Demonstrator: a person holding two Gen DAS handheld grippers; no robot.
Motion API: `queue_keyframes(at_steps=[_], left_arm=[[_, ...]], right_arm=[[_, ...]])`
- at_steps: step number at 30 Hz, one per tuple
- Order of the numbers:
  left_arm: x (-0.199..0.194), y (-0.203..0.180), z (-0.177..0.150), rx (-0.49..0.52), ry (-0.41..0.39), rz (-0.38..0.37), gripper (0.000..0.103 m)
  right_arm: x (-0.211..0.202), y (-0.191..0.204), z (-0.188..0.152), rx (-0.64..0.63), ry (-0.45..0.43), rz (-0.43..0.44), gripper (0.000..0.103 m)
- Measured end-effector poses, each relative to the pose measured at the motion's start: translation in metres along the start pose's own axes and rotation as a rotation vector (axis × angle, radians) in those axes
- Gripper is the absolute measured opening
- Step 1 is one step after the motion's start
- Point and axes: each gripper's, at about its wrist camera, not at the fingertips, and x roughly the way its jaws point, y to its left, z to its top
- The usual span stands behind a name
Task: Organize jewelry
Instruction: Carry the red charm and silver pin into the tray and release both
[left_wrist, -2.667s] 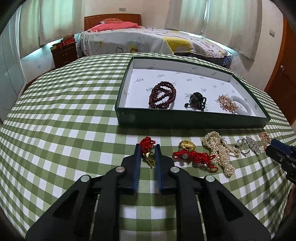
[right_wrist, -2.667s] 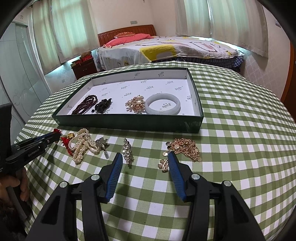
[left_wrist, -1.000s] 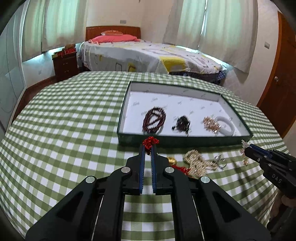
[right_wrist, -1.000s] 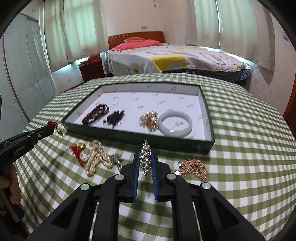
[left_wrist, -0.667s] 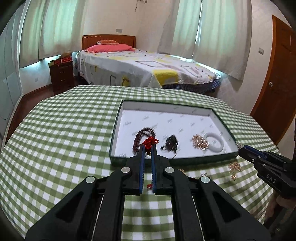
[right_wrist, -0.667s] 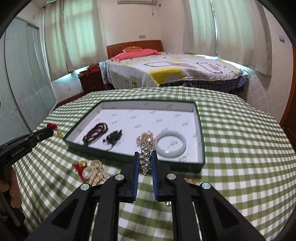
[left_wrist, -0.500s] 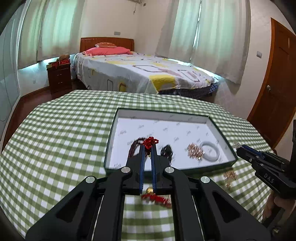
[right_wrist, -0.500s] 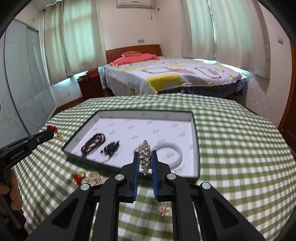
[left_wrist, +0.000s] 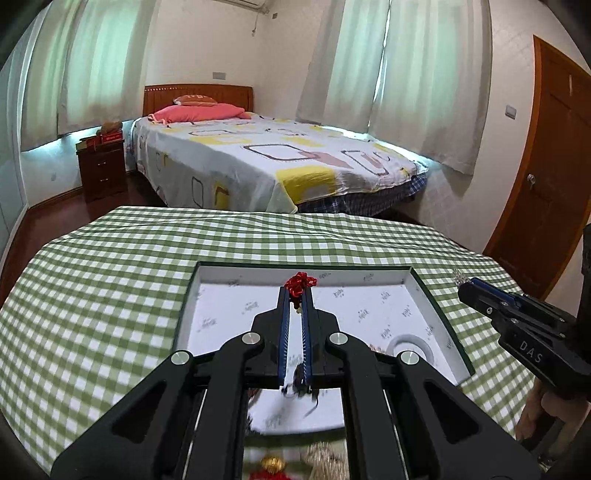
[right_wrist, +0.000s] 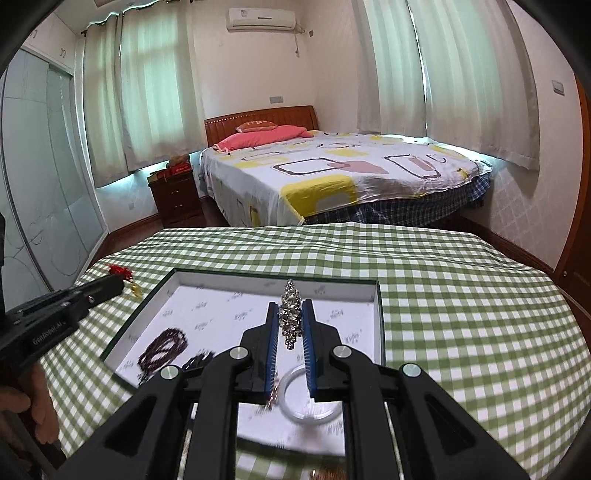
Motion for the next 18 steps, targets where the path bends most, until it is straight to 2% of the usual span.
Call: queue_keyframes(at_steps=[7,12,18], left_arm=[[0.056,-0.003,-0.006,-0.003,0.093,-0.002,0.007],[0.093,-0.001,-0.017,-0.015,0.19,-0.004,0.007],[0.119,-0.004,-0.026,-0.011,0.277,-0.009,0.007]], right_arm=[[0.047,-0.002,-0.004,0.001,0.067,0.015,0.013],[0.081,0.004,-0.016,-0.01,0.152,0.037,0.013],[0.107,0.007,-0.023,-0.011,0.255,0.047,0.013]])
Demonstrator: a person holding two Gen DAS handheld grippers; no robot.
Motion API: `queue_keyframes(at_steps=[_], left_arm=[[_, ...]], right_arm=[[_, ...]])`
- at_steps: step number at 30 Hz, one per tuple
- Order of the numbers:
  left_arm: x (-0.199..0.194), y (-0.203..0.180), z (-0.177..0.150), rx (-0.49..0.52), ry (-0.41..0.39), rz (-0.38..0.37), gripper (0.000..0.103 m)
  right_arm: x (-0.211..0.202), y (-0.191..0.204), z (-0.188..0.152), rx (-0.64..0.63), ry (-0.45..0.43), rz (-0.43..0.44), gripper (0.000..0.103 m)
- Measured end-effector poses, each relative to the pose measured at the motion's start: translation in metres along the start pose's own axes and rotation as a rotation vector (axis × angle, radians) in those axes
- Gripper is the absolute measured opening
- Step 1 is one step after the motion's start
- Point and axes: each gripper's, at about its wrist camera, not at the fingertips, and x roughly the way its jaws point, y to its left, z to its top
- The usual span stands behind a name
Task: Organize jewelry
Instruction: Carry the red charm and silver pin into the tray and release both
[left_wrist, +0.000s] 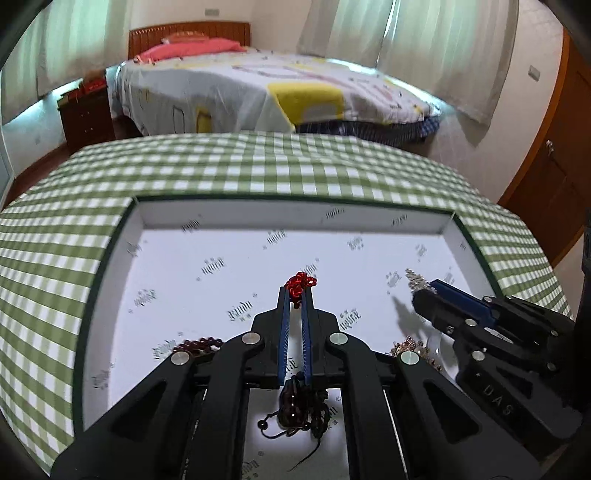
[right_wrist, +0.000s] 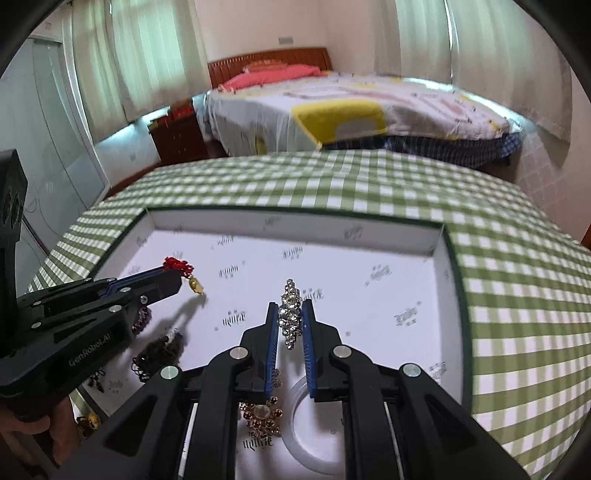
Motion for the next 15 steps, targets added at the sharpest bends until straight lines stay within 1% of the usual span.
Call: queue_keyframes(at_steps=[4,8,9,10,12,15], left_arm=[[0.01,-0.004,-0.002,0.011,0.044,-0.012,0.007],[0.013,-0.006,-0.002,0.006,0.058,-0.022,0.007],[0.015,-0.007,-0.002,0.005,0.062,-0.023,0.007],[0.016,-0.007,-0.002,0.004,0.067,-0.023,0.007],[0.016,-0.007,-0.002,-0.003,0.072,-0.025,0.012],[0.015,-0.005,-0.003,-0.009,0.068,-0.024,0.017]], right_arm=[[0.008,0.0,-0.002,0.0,0.043,-0.004,0.013],[0.014,-0.003,-0.004,0.007,0.067,-0.003,0.013],[0.014,-0.003,-0.004,0.007,0.068,-0.002,0.015],[0.015,-0.002,-0.004,0.006,0.07,-0.002,0.02],[0.014,-0.002,-0.005,0.007,0.067,-0.005,0.027],[0.012,-0.005,-0.005,0.013,0.06,-0.002,0.029]])
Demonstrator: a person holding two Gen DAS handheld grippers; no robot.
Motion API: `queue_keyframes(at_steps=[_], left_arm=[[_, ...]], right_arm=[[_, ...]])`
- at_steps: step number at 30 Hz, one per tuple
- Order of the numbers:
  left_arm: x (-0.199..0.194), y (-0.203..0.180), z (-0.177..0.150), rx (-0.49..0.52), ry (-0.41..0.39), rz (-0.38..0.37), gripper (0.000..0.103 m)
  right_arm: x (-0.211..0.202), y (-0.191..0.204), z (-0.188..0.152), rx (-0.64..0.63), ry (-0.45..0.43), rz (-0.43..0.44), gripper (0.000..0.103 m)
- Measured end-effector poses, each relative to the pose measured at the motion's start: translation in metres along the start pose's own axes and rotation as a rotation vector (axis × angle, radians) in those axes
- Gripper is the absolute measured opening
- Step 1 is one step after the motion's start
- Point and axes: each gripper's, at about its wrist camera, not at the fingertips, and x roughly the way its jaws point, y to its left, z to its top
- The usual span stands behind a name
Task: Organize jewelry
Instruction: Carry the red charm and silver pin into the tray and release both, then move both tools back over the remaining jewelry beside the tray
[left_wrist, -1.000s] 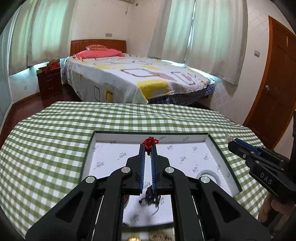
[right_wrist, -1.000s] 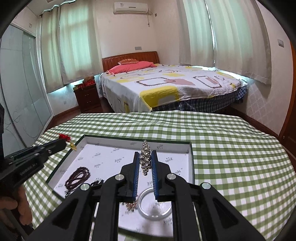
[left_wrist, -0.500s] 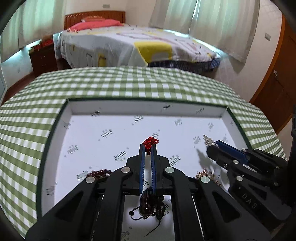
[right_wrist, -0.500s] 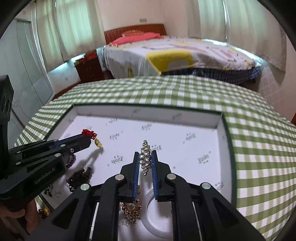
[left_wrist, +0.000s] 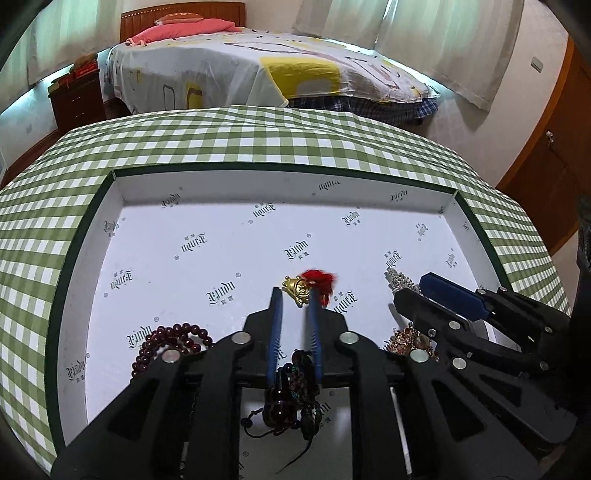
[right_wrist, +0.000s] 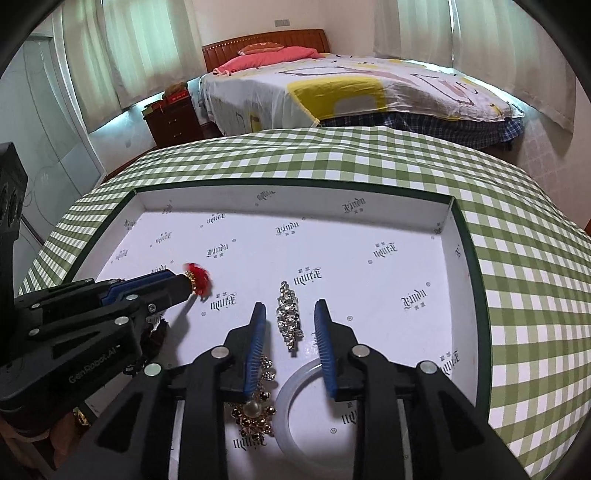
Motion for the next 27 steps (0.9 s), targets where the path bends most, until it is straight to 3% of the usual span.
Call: queue_keyframes(at_steps=[6,13,22,27], left_arm=[[-0.015,0.003,0.0,-0.017,-0.031,-0.005,0.036],[-0.056,0.009,-0.007,-0.032,-0.144,-0.013,0.045],[-0.123,0.016,-0.031,-0.024,-0.31,0.034,0.046],[-0.142,0.022,-0.051,-0.034,-0.332,0.057,0.046]], right_arm=[[-0.015,-0.001,0.002,0.003,-0.044,-0.006,0.031],[-0.048,0.0,-0.002,0.005,-0.12,-0.017,0.036],[-0.094,0.003,-0.026,0.015,-0.203,-0.061,0.042],[-0.108,0.001,-0.046,0.021,-0.212,-0.08,0.042]])
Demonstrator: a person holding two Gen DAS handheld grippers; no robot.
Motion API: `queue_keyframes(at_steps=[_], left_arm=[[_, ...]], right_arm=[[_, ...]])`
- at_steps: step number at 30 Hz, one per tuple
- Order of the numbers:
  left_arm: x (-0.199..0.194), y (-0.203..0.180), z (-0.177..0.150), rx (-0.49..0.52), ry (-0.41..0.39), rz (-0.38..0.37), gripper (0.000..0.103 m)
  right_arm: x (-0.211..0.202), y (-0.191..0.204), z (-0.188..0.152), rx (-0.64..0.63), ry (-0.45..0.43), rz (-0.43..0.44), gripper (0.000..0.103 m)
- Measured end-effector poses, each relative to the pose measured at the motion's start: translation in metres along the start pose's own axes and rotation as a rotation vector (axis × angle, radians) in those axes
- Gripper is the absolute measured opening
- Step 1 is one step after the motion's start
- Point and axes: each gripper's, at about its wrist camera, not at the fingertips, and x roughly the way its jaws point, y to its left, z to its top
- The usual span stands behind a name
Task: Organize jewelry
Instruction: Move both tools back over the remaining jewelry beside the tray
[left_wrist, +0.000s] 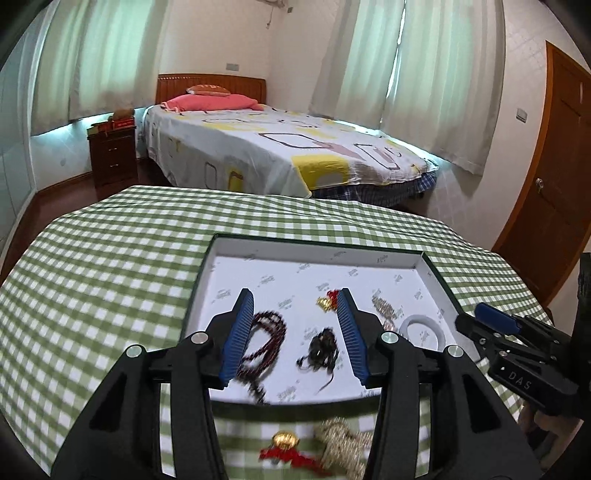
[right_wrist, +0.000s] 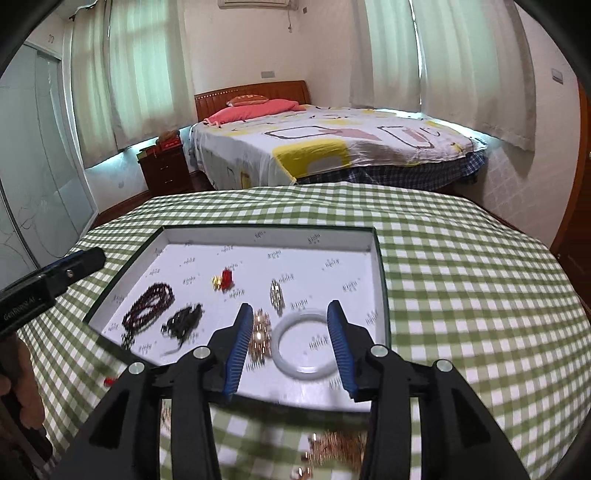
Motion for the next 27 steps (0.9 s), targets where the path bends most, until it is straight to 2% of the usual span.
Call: queue_keyframes(at_steps=[7,12,20,27], left_arm=[[-0.016,0.011,-0.032,-0.015,0.044,0.021,0.046],[-0.019,0.007,-0.059,0.011,0.083,0.025,0.046],[-0.002,0.003,-0.084,0.024,0.166,0.041,0.046],[0.014,0.011,-0.094,0.008,0.245,0.062,0.046]], right_arm=[[-0.018,-0.006,-0.026,0.016,0.018,-0.017,0.043],[-0.024,-0.008,-0.047,0.025,0.041,-0.021,0.043],[-0.023,-0.01,-0.071,0.038,0.083,-0.021,0.043],[-0.019,-0.006,-0.073,0.028,0.09,-0.012,0.043]])
